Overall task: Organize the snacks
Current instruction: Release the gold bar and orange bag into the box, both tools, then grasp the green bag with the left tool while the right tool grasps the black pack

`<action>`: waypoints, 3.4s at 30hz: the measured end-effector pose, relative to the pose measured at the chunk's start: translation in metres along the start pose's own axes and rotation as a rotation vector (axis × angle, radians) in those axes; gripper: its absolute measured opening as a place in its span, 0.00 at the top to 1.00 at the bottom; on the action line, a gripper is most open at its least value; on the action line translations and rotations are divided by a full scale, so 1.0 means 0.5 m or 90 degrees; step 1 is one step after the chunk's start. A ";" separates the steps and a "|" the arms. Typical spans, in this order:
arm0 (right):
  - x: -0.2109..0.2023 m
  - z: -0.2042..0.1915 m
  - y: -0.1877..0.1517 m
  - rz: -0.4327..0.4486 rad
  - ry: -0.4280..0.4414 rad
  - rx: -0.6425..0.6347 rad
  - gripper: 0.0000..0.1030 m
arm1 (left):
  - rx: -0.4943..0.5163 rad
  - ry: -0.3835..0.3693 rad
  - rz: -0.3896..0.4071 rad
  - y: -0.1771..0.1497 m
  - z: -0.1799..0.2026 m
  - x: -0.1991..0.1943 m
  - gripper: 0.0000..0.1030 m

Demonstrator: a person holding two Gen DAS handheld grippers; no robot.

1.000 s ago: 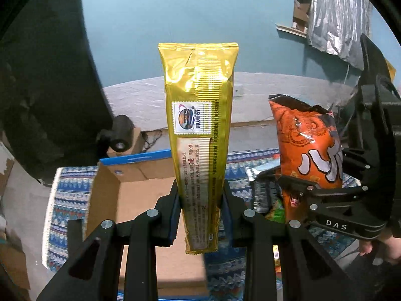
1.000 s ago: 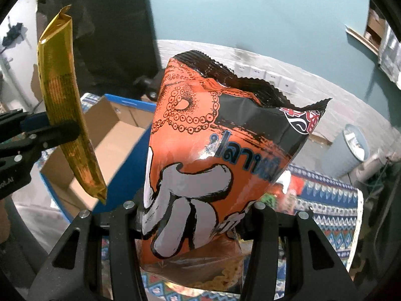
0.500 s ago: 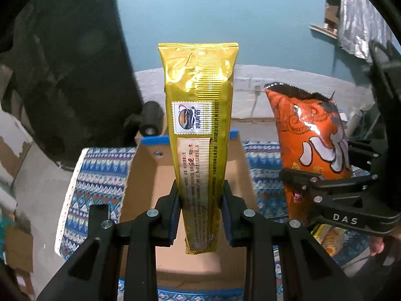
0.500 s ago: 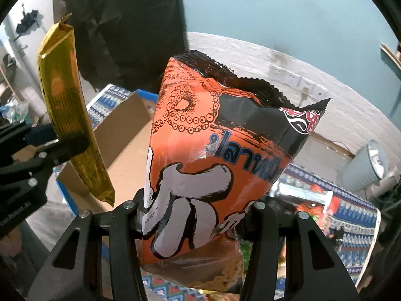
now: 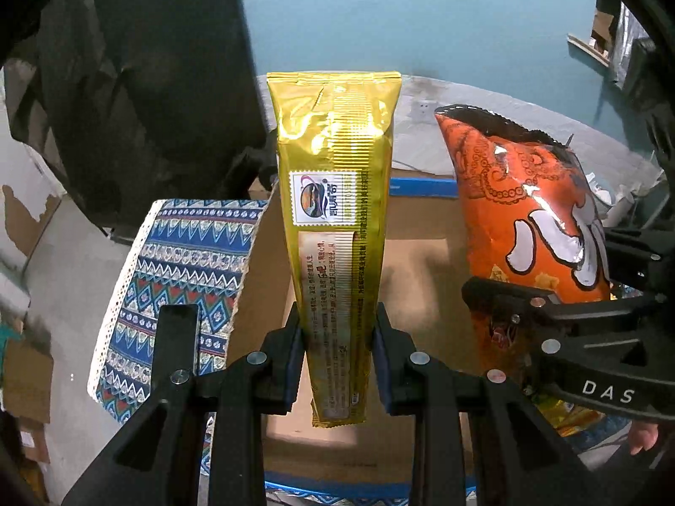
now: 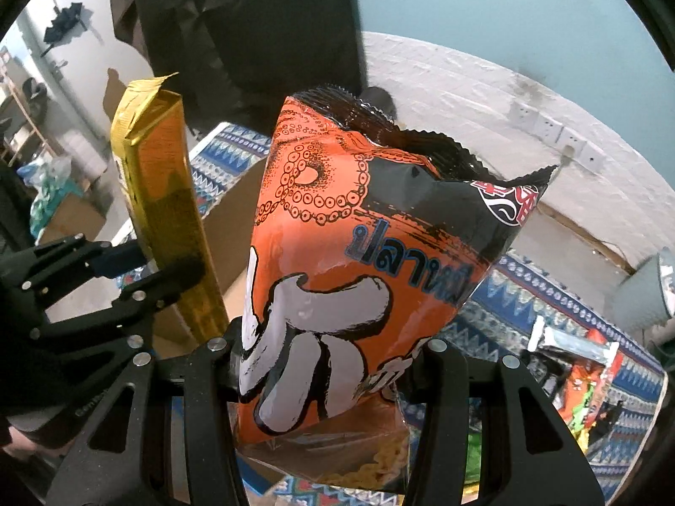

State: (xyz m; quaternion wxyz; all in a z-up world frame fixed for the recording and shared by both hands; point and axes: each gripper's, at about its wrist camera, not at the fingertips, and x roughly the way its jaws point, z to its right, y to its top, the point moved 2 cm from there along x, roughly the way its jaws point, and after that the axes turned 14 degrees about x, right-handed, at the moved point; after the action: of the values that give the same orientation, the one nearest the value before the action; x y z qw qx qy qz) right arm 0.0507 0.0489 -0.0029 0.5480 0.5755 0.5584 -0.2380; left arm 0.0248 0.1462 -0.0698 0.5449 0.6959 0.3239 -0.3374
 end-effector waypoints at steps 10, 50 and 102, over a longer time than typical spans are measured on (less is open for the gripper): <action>0.025 -0.010 0.000 -0.018 -0.004 0.005 0.34 | -0.008 0.017 -0.032 -0.015 -0.010 0.016 0.56; -0.163 0.386 -0.168 0.003 -0.117 0.166 0.24 | 0.218 -0.117 -0.043 0.029 0.367 0.021 0.27; -0.038 0.857 -0.288 -0.073 -0.161 0.518 0.19 | 0.295 -0.215 -0.227 0.014 0.599 0.287 0.18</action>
State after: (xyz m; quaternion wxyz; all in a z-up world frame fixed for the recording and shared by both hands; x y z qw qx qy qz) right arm 0.0606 -0.3751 -0.1611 0.3260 0.6793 0.3785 -0.5376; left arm 0.0762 -0.1358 -0.2373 0.3503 0.6680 0.2607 -0.6026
